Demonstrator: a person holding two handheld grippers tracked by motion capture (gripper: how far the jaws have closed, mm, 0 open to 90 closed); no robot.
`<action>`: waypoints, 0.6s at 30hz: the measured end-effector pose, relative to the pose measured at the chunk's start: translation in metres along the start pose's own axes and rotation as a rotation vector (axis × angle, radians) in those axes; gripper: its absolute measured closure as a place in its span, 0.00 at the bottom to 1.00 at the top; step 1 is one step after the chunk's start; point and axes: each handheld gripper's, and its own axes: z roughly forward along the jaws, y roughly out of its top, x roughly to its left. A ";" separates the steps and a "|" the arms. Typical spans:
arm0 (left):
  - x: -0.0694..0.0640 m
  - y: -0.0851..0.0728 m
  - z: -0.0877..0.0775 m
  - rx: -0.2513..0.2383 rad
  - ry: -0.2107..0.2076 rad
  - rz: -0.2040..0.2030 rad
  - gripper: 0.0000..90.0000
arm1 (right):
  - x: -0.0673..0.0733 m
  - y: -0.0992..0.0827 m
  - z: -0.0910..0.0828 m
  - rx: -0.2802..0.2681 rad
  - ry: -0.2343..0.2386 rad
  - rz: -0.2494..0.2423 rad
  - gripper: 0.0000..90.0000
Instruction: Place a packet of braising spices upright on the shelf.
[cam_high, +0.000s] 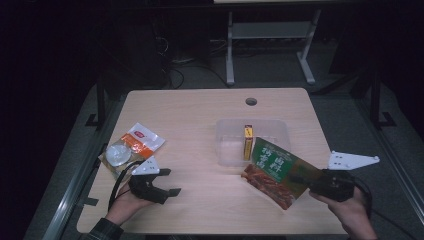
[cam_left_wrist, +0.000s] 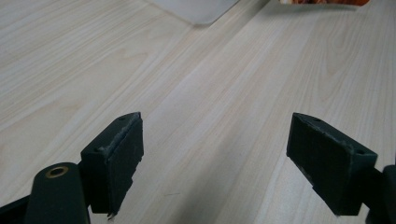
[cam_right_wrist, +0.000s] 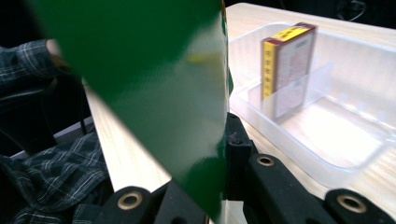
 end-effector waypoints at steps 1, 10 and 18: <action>0.001 0.001 0.000 0.001 -0.004 0.003 0.20 | -0.001 0.000 -0.003 -0.008 -0.008 -0.002 0.99; 0.006 0.000 0.004 0.036 -0.014 0.058 0.20 | -0.004 0.000 -0.026 -0.035 -0.086 0.018 0.99; 0.010 0.000 0.003 0.044 -0.013 0.074 0.20 | -0.005 0.012 -0.031 -0.060 -0.127 0.015 0.99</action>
